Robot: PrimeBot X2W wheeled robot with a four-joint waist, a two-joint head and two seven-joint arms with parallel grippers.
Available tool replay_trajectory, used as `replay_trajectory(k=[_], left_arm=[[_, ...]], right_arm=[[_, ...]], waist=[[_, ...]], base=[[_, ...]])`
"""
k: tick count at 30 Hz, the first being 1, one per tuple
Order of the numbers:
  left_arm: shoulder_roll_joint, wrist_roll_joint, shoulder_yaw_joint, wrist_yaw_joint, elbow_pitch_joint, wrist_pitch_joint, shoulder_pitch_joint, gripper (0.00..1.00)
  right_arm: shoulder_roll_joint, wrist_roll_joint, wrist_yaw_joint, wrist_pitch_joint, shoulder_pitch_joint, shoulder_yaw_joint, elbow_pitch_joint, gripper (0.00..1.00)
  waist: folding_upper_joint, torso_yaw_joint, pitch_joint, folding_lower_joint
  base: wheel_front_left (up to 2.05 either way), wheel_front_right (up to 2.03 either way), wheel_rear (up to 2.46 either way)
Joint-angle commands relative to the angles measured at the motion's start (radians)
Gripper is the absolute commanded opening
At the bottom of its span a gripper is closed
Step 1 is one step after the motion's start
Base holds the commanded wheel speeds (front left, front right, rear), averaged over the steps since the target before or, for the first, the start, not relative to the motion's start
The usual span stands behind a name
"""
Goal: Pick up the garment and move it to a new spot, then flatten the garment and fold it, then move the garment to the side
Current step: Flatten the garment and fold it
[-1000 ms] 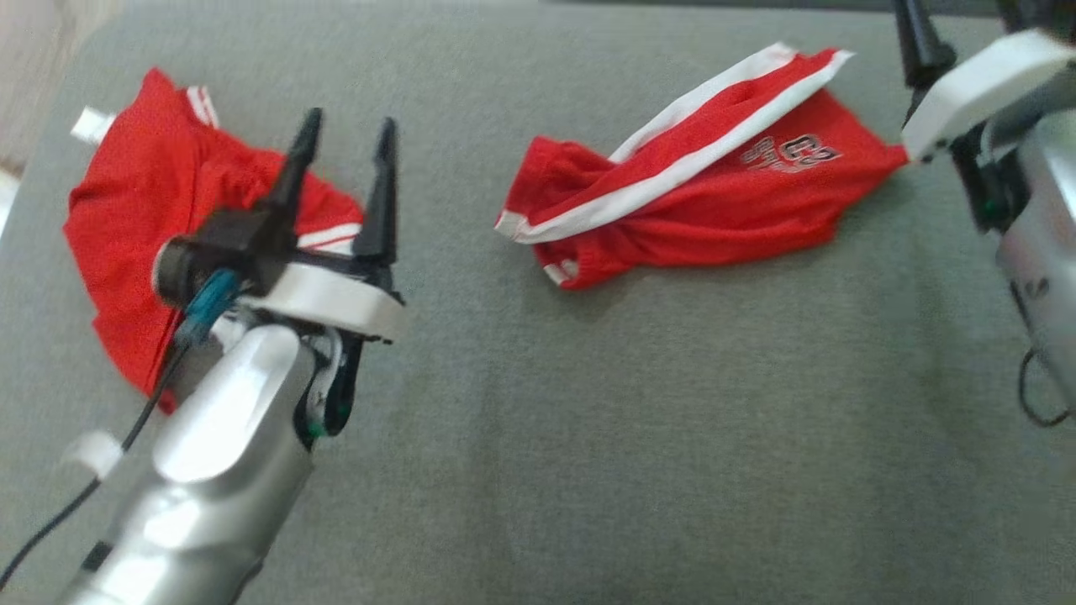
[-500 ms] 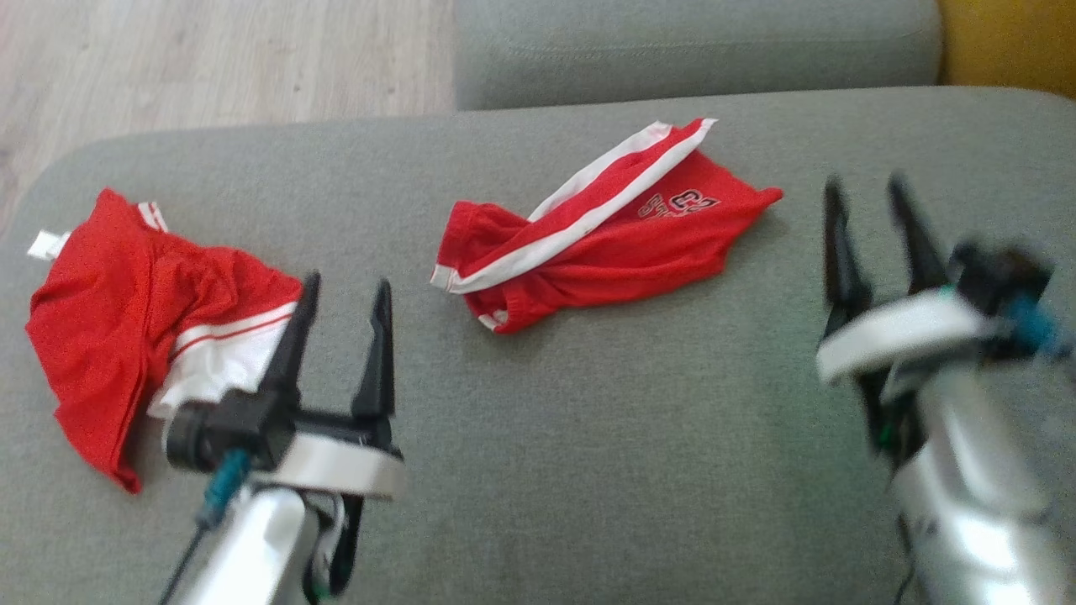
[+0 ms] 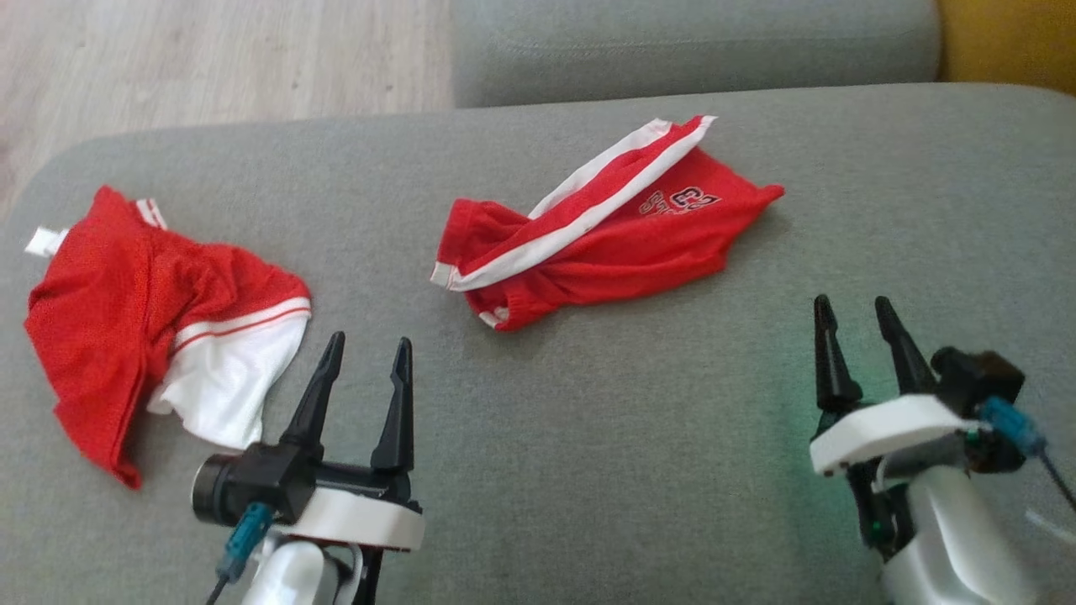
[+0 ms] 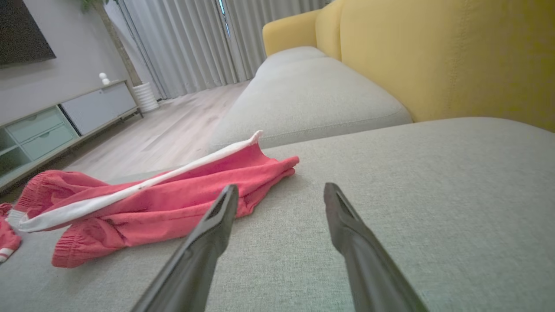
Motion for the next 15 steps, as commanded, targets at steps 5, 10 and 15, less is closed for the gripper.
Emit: replay_trajectory(k=[5,10,15], left_arm=[[-0.024,0.039,0.058,-0.038,-0.018,-0.005,-0.086,1.0],[-0.044,0.058,0.053,-0.064,-0.006,-0.005,-0.124,1.0],[-0.055,0.061,0.049,-0.079,0.004,-0.005,-0.158,1.0]], right_arm=[[0.003,0.039,0.007,0.101,-0.179,-0.044,0.019,1.0],[0.004,0.058,0.007,0.199,-0.332,-0.154,0.137,1.0],[-0.016,0.022,0.007,0.259,-0.474,-0.302,0.295,1.0]], waist=[[0.0,0.07,0.079,-0.0001],[0.0,0.137,0.146,-0.0001],[0.0,0.198,0.197,-0.0001]], base=[[0.0,0.0,0.0],[0.0,0.0,0.0],[0.0,0.0,0.0]])
